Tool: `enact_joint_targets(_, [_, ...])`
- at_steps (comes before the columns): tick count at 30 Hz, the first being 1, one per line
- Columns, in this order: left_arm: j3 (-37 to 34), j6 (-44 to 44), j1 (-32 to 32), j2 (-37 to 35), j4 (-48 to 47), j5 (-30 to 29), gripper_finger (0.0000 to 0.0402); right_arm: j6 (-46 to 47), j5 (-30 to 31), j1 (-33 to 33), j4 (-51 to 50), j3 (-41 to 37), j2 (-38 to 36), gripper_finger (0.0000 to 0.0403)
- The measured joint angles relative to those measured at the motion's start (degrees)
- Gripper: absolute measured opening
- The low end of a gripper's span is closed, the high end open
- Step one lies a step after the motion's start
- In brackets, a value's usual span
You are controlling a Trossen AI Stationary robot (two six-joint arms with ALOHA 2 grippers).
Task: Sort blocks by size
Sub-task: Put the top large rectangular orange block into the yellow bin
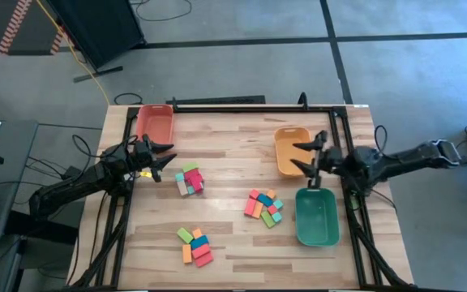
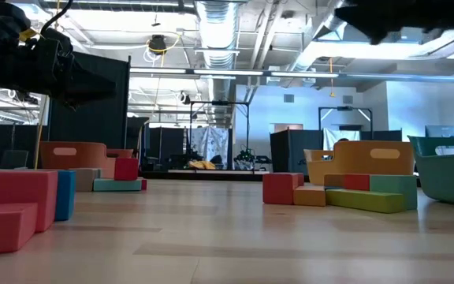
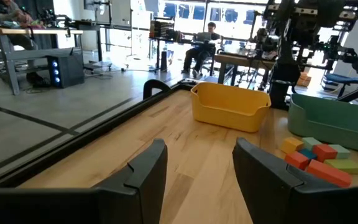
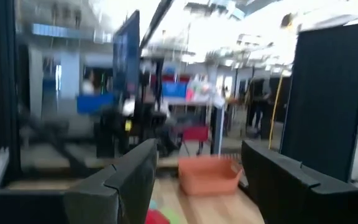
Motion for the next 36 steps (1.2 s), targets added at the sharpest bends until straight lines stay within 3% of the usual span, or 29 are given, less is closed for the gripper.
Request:
enact_joint_targets(6, [0.0,0.0,0.0,0.0,0.0,0.0,0.0173,1.8,-8.7,-3.3,-10.4,8.5,10.3,0.0264])
enact_joint_targets(10, [0.0,0.0,0.0,0.0,0.0,0.0,0.0173,2.8,-16.7,-3.8,-13.9,12.9,17.9,0.0264])
enact_joint_targets(16, [0.0,0.0,0.0,0.0,0.0,0.0,0.0173,2.9,-23.9,-3.8,-19.6,19.0,28.9,0.0264])
enact_joint_targets(30, [0.0,0.0,0.0,0.0,0.0,0.0,0.0173,0.8,-34.5,-1.8,-31.5,33.2,51.5,0.0264])
enact_joint_targets(36, [0.0,0.0,0.0,0.0,0.0,0.0,0.0173,-3.6,-35.9,-0.4,-39.5,38.9,58.6,0.0264])
